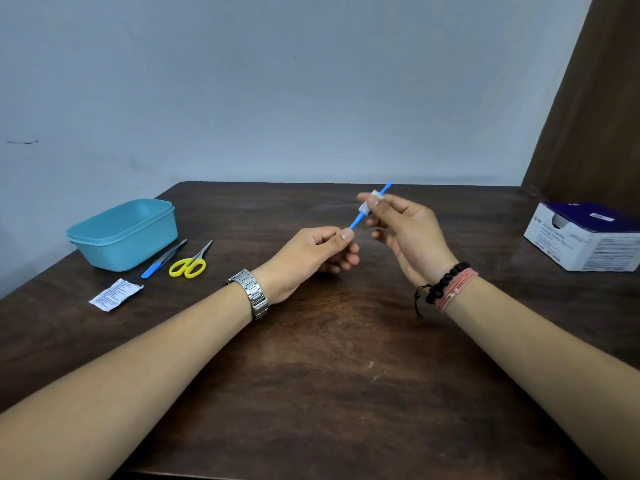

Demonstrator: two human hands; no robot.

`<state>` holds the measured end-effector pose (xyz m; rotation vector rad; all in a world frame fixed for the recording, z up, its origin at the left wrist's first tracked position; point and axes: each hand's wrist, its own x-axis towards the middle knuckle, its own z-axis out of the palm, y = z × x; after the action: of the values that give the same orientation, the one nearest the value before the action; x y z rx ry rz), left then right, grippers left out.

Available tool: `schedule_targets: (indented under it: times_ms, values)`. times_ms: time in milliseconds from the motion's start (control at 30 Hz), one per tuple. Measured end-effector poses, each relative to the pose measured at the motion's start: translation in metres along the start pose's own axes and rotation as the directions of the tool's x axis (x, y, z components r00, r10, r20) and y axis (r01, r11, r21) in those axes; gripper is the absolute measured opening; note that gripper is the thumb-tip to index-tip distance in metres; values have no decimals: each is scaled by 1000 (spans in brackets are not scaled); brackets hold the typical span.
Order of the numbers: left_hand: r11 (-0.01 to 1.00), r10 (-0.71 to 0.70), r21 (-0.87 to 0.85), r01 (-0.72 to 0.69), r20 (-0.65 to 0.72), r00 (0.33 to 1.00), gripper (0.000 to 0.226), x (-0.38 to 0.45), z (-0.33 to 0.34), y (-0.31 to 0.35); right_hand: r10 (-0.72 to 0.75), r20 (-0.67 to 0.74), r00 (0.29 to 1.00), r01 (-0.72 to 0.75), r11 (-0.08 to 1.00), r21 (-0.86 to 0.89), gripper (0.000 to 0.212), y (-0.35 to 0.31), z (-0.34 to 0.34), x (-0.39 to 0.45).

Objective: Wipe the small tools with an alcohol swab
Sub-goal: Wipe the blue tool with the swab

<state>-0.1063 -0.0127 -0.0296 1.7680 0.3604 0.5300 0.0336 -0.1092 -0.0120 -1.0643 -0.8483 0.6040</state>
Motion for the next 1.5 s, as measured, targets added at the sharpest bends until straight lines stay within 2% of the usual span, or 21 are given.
schedule_targets:
  times_ms: [100,200,500,600,767,933,1033,1233,1400,1500]
  values:
    - [1000,-6,-15,5,-9,1000,31,1,0,-1,-47,-62,997,49,998,30,13,-7,-7,4]
    - [1000,-4,-11,4,-15,1000,32,1,0,-1,-36,-65,997,37,999,14,13,-3,-10,4]
    - [999,7,33,-7,-19,1000,32,1,-1,-1,19,54,998,-15,997,-72,14,7,0,-2]
    - [1000,-5,13,6,-89,996,31,2,-2,0,22,56,998,-16,995,-96,15,5,-1,-1]
    - [996,38,-71,-55,-222,974,28,5,-12,0,143,218,965,-80,958,-277,14,8,4,-7]
    - [991,91,-86,-105,-147,985,25,2,-9,5,172,338,925,-25,917,-398,17,10,12,-11]
    - [989,111,-82,-123,-139,984,17,1,-8,6,171,346,922,-15,911,-411,16,11,11,-12]
    - [966,80,-218,-138,-256,963,13,8,-18,4,182,354,918,-25,914,-405,12,14,6,-10]
    - [964,103,-214,-155,-236,966,11,8,-11,3,173,304,937,-78,950,-303,12,13,6,-9]
    - [965,115,-196,-175,-284,952,11,8,-15,4,207,317,926,-83,927,-365,13,14,5,-9]
